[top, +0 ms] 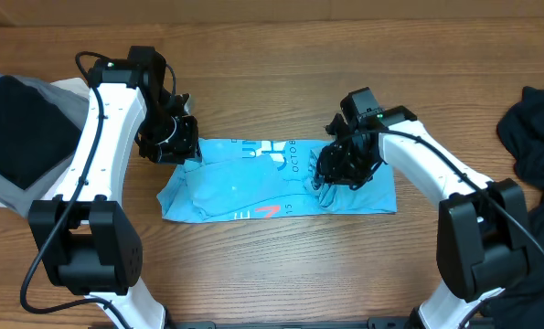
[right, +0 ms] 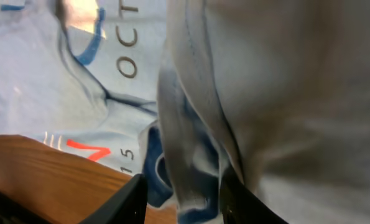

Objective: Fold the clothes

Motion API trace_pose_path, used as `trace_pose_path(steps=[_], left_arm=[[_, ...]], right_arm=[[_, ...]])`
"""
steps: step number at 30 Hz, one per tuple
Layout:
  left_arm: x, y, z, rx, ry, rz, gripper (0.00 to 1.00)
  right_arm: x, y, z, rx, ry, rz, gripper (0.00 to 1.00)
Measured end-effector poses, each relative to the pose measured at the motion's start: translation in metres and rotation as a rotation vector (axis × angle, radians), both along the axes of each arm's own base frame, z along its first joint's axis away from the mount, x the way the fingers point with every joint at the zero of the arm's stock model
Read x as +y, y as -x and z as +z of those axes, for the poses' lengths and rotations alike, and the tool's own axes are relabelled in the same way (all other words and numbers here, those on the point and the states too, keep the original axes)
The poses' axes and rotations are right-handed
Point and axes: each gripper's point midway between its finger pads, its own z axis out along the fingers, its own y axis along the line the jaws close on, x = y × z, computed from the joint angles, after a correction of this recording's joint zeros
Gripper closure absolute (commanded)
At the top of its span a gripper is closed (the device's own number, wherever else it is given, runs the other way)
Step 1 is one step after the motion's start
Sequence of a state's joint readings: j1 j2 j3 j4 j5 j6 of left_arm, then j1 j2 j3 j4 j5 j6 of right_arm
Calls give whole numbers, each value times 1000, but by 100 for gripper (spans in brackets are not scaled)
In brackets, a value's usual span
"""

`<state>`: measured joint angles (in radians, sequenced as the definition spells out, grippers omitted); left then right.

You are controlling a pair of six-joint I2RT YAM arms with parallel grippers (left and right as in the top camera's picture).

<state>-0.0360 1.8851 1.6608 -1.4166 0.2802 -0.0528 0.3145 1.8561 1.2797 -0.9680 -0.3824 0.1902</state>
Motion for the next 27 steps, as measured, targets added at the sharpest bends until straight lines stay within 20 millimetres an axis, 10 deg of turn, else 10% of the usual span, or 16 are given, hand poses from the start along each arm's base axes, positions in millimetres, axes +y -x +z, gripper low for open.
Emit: trace_pose_path(steps=[7, 17, 27], left_arm=[[0, 0, 0, 0, 0, 0, 60], [0, 0, 0, 0, 0, 0, 60], [0, 0, 0, 1, 0, 0, 55]], right_arm=[[-17, -29, 29, -108, 56, -50, 63], [-44, -12, -7, -57, 191, -126, 68], [10, -7, -13, -105, 48, -33, 63]])
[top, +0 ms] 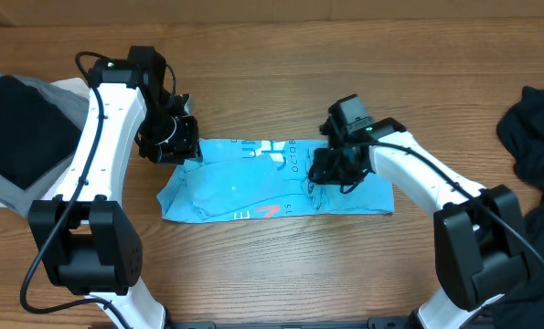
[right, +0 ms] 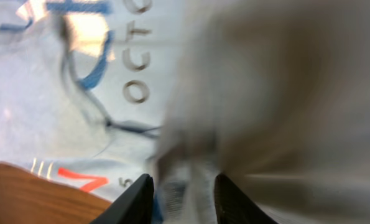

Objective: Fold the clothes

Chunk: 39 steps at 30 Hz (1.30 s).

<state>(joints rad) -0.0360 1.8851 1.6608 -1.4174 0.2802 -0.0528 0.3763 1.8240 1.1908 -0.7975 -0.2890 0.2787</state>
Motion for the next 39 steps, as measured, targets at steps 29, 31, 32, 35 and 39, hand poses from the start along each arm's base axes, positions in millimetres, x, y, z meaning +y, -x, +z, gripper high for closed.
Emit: trace_pose_path(steps=[29, 31, 32, 35, 39], left_arm=[[16, 1, -37, -29, -89, -114, 29], [18, 1, -54, -40, -98, -122, 28], [18, 1, -62, -48, -101, -128, 28], [20, -3, -78, -81, -108, -144, 28], [21, -5, -90, -112, -113, -175, 26]], right_arm=[[-95, -28, 99, -29, 134, -194, 39], [-100, -29, 98, -27, 138, -205, 39], [-100, -29, 98, -26, 141, -204, 39], [-100, -27, 98, -22, 143, -201, 38], [-101, -26, 98, -16, 144, -200, 38]])
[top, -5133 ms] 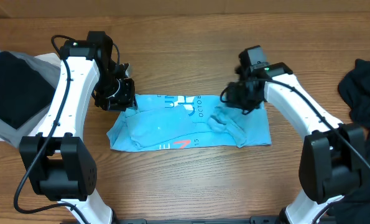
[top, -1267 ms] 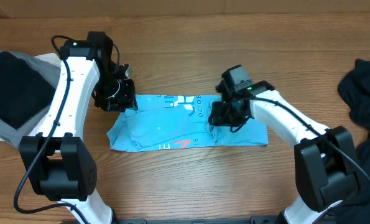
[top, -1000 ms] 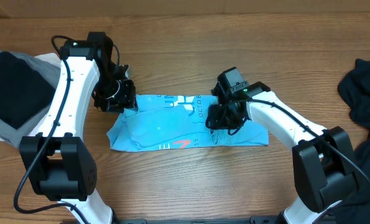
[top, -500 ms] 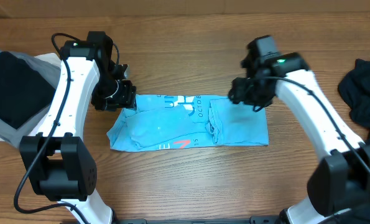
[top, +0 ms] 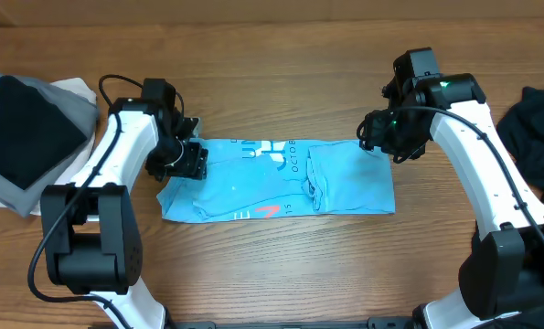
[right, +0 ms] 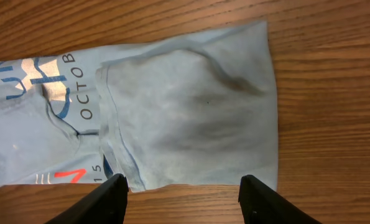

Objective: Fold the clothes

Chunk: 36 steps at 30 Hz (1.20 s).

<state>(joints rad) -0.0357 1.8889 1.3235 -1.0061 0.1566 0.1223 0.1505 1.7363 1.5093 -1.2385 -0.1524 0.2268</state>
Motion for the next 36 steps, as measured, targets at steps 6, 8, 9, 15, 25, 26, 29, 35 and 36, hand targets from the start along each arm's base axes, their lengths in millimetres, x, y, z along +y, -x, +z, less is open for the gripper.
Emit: trace_pose_path(steps=[6, 8, 9, 15, 25, 26, 29, 35, 36], left_arm=[[8, -4, -17, -43, -24, -18, 20], [15, -2, -22, -46, -42, -13, 21], [17, -4, -23, -52, -46, -10, 21], [20, -8, -25, -75, -39, -24, 21], [10, -8, -39, -21, 31, -52, 30], [10, -8, -39, -16, 31, -51, 34], [10, -7, -40, 0, 41, -49, 49], [3, 5, -40, 48, 88, -62, 67], [1, 8, -41, 61, 102, -60, 70]], right_arm=[[0, 2, 0, 7, 1, 0, 38], [0, 2, 0, 9, 1, 0, 38], [0, 2, 0, 10, 2, 0, 38], [0, 2, 0, 9, 2, 3, 38], [-1, 5, -1, 19, 3, 2, 38], [-1, 5, -1, 19, 3, 3, 38], [-1, 4, -1, 18, 3, 3, 38], [-1, 5, -1, 19, 3, 3, 38], [-1, 5, -1, 18, 3, 3, 38]])
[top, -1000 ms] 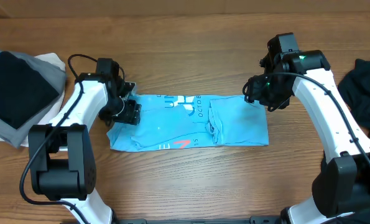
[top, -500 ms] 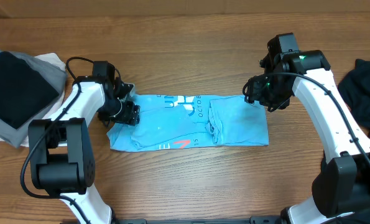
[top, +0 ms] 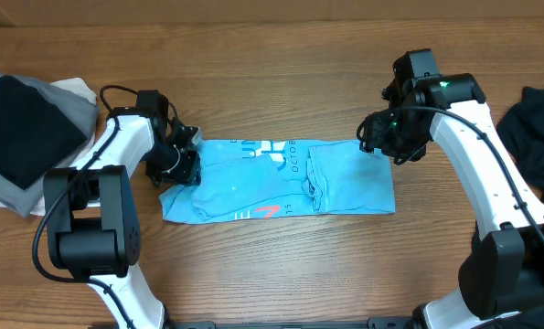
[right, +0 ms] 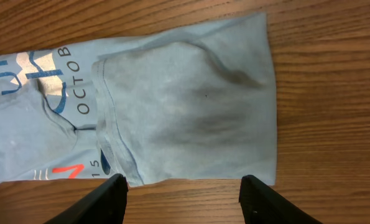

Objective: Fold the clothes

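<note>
A light blue T-shirt (top: 272,178) with printed lettering lies on the table as a long folded strip. Its right part (right: 191,106) is doubled over, showing the paler inside. My right gripper (right: 183,182) hangs high over the shirt's right end, open, fingers wide apart with only table and cloth below; in the overhead view it (top: 390,137) sits above the upper right corner. My left gripper (top: 177,164) is low at the shirt's left edge, touching or just over the cloth; how its jaws stand is hidden.
A black garment (top: 16,128) lies on grey and white cloth at the far left. A dark pile of clothes (top: 537,128) sits at the right edge. The wooden table (top: 281,265) stretches in front of the shirt.
My left gripper has shifted slightly left and down along the shirt's left edge, and its arm has swung. The right gripper stays high and open in nearly the same place.
First my right gripper was down on the shirt's middle-right fold with cloth between its fingers, the left at the upper left corner. Then the right sat a little further left, still low. Later it was raised and open over the right end, the fold lying flat.
</note>
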Motion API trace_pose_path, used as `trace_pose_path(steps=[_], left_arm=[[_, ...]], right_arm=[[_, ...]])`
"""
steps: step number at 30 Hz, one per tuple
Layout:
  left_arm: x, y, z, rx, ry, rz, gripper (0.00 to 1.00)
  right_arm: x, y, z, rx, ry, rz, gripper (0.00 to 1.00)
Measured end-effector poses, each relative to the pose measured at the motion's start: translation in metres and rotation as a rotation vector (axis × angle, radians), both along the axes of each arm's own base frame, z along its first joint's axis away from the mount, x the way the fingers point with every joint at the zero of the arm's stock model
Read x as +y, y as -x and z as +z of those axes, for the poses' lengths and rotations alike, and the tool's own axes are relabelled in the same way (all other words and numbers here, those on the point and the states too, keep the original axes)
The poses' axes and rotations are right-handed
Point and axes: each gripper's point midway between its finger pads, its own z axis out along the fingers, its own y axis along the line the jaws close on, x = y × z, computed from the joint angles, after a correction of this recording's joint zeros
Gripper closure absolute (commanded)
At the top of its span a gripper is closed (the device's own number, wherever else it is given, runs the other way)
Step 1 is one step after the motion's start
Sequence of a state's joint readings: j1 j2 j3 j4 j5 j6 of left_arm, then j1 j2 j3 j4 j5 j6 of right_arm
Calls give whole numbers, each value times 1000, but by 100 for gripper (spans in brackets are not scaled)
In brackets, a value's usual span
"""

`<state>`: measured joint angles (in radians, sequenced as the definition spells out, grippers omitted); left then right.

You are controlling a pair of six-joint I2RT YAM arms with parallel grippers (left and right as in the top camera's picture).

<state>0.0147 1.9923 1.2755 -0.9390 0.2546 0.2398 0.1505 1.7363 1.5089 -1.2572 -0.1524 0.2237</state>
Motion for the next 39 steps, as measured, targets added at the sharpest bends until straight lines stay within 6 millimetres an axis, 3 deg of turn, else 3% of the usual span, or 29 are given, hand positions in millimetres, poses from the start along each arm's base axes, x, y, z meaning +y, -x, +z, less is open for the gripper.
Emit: trace_pose_path(steps=[7, 15, 21, 29, 32, 36, 39], left_arm=[[-16, 15, -1, 83, 99, 13, 88], [-18, 14, 6, 152, 113, 20, 91], [13, -16, 38, 111, 34, 96, 91], [88, -52, 83, -2, -93, 263, 84], [107, -60, 94, -40, -129, 313, 83], [109, -66, 111, -60, -138, 338, 85], [85, -64, 125, -42, -113, 301, 85]], right_arm=[[0, 0, 0, 0, 0, 0, 38], [0, 0, 0, 0, 0, 0, 38], [-6, -1, -1, -6, 34, -5, 36], [-23, -4, -2, -10, 67, -39, 32], [-29, -5, -2, -10, 74, -50, 32], [-31, -5, -2, -9, 78, -54, 32], [-31, -5, -2, -11, 79, -51, 32]])
